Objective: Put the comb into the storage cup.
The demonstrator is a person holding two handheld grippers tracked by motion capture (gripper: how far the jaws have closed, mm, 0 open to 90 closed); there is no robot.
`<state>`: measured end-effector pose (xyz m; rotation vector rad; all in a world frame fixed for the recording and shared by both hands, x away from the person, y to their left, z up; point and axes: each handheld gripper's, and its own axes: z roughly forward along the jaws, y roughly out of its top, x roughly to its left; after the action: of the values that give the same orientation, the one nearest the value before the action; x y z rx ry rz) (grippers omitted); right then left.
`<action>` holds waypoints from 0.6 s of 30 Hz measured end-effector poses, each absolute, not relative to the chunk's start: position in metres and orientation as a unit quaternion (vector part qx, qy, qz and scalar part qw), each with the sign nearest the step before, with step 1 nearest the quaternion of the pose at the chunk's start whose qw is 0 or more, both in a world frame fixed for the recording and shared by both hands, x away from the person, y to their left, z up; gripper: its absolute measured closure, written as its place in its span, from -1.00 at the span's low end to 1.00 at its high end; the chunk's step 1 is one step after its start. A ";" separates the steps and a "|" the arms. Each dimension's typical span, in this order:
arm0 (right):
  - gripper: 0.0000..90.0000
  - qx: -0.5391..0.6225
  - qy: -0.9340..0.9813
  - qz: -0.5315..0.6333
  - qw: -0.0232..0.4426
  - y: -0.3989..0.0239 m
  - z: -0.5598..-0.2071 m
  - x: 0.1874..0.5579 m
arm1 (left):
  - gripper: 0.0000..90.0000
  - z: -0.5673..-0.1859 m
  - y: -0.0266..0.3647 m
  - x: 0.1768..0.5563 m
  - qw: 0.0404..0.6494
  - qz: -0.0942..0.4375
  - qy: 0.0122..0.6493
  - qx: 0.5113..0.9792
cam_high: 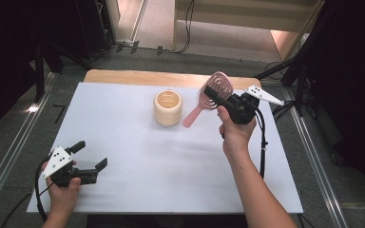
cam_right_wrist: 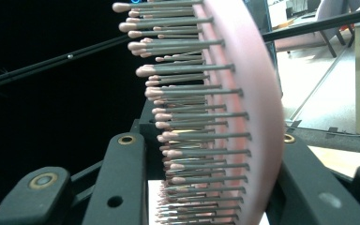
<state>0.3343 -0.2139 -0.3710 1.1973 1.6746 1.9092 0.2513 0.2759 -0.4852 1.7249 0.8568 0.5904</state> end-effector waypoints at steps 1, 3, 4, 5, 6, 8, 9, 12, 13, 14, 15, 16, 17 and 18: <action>0.38 0.420 0.588 0.672 0.165 -0.214 -0.370 0.336 | -1.00 -0.485 0.276 0.251 0.534 0.248 0.360 0.724; 0.38 0.421 0.588 0.670 0.167 -0.215 -0.369 0.338 | -1.00 -0.485 0.276 0.251 0.535 0.248 0.359 0.724; 0.38 0.421 0.588 0.670 0.167 -0.215 -0.369 0.338 | -1.00 -0.485 0.276 0.251 0.534 0.248 0.360 0.724; 0.38 0.421 0.587 0.670 0.170 -0.215 -0.368 0.339 | -1.00 -0.485 0.276 0.251 0.534 0.247 0.360 0.724; 0.38 0.421 0.586 0.670 0.174 -0.215 -0.368 0.340 | -1.00 -0.485 0.276 0.251 0.534 0.247 0.360 0.724; 0.38 0.422 0.583 0.671 0.178 -0.215 -0.367 0.342 | -1.00 -0.485 0.275 0.251 0.533 0.248 0.360 0.725; 0.38 0.422 0.583 0.671 0.178 -0.215 -0.367 0.342 | -1.00 -0.485 0.275 0.251 0.533 0.248 0.360 0.725; 0.38 0.416 0.580 0.677 0.177 -0.215 -0.367 0.346 | -1.00 -0.485 0.275 0.251 0.534 0.247 0.358 0.725; 0.39 0.417 0.581 0.676 0.178 -0.215 -0.367 0.346 | -1.00 -0.485 0.275 0.251 0.534 0.247 0.358 0.725; 0.39 0.414 0.582 0.676 0.182 -0.215 -0.366 0.347 | -1.00 -0.485 0.275 0.251 0.534 0.247 0.358 0.725; 0.39 0.410 0.583 0.676 0.185 -0.214 -0.366 0.349 | -1.00 -0.485 0.275 0.251 0.534 0.246 0.358 0.725; 0.39 0.410 0.583 0.676 0.185 -0.214 -0.366 0.349 | -1.00 -0.485 0.275 0.251 0.534 0.246 0.358 0.725; 0.39 0.410 0.584 0.675 0.188 -0.213 -0.366 0.350 | -1.00 -0.485 0.275 0.251 0.534 0.245 0.358 0.725; 0.39 0.409 0.585 0.674 0.192 -0.213 -0.366 0.351 | -1.00 -0.485 0.275 0.251 0.534 0.245 0.358 0.725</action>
<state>0.3509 -0.2125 -0.3655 1.1468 1.6422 1.8918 0.2512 0.2750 -0.4852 1.7288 0.8540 0.5837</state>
